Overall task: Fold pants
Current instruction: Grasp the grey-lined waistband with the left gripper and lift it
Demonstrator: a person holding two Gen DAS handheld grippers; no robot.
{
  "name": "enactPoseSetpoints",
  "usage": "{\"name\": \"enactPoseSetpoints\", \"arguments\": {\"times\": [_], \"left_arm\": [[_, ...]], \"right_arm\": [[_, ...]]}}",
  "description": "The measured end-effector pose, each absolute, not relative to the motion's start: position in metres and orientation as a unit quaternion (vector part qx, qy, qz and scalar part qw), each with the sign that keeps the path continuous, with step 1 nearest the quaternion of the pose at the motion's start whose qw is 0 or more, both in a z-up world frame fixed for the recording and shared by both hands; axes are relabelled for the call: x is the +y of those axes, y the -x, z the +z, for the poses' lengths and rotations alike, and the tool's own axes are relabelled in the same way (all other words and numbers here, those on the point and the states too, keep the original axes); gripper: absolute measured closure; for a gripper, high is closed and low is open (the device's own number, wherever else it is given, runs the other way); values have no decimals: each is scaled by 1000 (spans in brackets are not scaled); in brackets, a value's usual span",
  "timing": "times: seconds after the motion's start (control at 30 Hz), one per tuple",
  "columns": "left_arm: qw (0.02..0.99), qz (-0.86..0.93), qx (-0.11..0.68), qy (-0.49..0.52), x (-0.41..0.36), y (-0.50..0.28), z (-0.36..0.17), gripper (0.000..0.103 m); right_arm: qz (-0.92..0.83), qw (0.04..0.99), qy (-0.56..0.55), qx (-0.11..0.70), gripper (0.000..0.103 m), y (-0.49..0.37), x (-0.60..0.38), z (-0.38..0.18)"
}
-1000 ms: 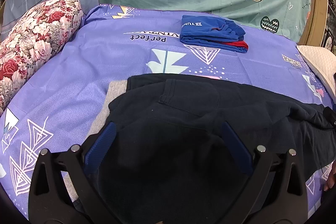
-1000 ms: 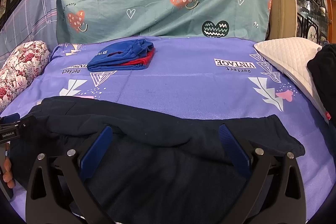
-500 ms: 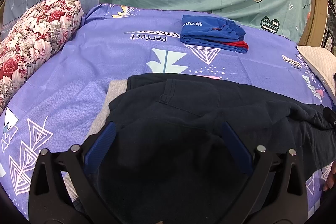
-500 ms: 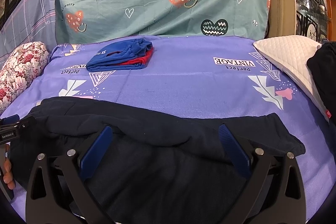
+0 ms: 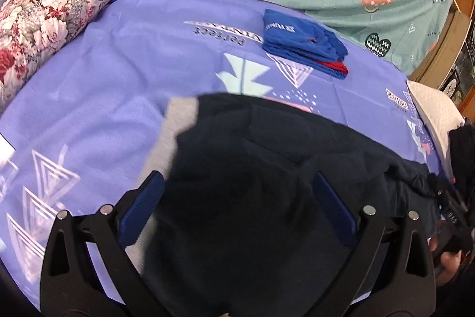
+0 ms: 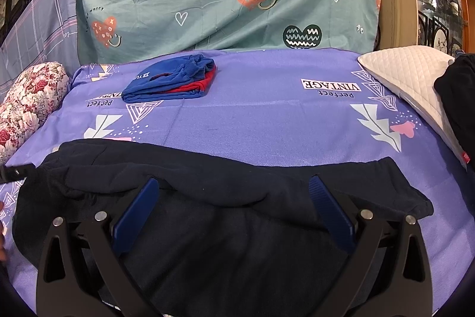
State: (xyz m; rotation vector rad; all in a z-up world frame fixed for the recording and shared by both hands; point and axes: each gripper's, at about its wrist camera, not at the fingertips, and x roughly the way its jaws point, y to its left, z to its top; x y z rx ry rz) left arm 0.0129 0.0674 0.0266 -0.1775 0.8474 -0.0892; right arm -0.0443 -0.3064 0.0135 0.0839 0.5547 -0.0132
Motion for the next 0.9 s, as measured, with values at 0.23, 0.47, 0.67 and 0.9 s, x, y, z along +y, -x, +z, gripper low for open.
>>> {"name": "enactPoseSetpoints", "arguments": {"times": [0.23,0.47,0.67,0.9], "left_arm": [[814,-138,534,181,123,-99,12,2],[775,-140,570,235,147,-155,-25,2],[771,-201,568,205,130,-156,-22,2],[762,-253,572,170,119,-139,-18,2]], "right_arm": [[0,957,-56,285,1,41,-311,12],[0,953,-75,293,1,40,-318,10],[1,947,-87,309,1,34,-323,6],[0,943,-93,318,1,31,-325,4]]}}
